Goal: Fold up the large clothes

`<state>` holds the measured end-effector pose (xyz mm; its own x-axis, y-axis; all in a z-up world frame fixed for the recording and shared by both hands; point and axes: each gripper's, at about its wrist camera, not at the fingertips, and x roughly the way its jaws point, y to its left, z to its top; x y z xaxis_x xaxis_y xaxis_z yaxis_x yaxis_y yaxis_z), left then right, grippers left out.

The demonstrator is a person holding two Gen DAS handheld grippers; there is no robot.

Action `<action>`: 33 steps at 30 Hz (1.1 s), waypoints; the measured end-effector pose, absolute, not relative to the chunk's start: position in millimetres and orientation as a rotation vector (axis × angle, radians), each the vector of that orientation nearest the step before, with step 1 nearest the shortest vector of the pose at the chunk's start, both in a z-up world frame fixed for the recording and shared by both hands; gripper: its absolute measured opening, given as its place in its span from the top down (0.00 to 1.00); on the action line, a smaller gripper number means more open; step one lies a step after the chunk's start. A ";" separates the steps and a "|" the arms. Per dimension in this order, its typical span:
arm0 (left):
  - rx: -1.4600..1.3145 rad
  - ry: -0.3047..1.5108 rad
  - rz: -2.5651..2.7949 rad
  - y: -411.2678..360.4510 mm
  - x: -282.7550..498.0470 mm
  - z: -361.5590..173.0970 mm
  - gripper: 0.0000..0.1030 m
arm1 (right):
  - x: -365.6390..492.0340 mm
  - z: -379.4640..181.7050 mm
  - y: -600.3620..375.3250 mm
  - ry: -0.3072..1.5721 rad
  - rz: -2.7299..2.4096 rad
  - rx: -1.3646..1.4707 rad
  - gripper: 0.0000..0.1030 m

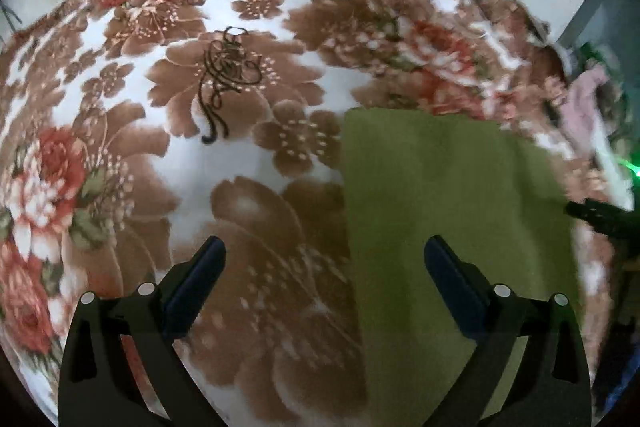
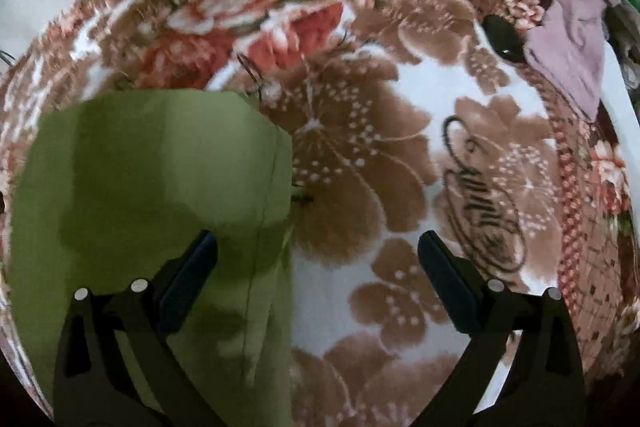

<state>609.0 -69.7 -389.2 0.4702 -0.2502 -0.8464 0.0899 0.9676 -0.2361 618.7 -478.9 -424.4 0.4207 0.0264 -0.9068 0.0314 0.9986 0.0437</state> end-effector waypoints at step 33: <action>-0.522 1.393 -0.662 -116.3 548.7 -483.6 0.14 | 569.7 -466.0 -413.5 1.503 0.425 0.488 0.16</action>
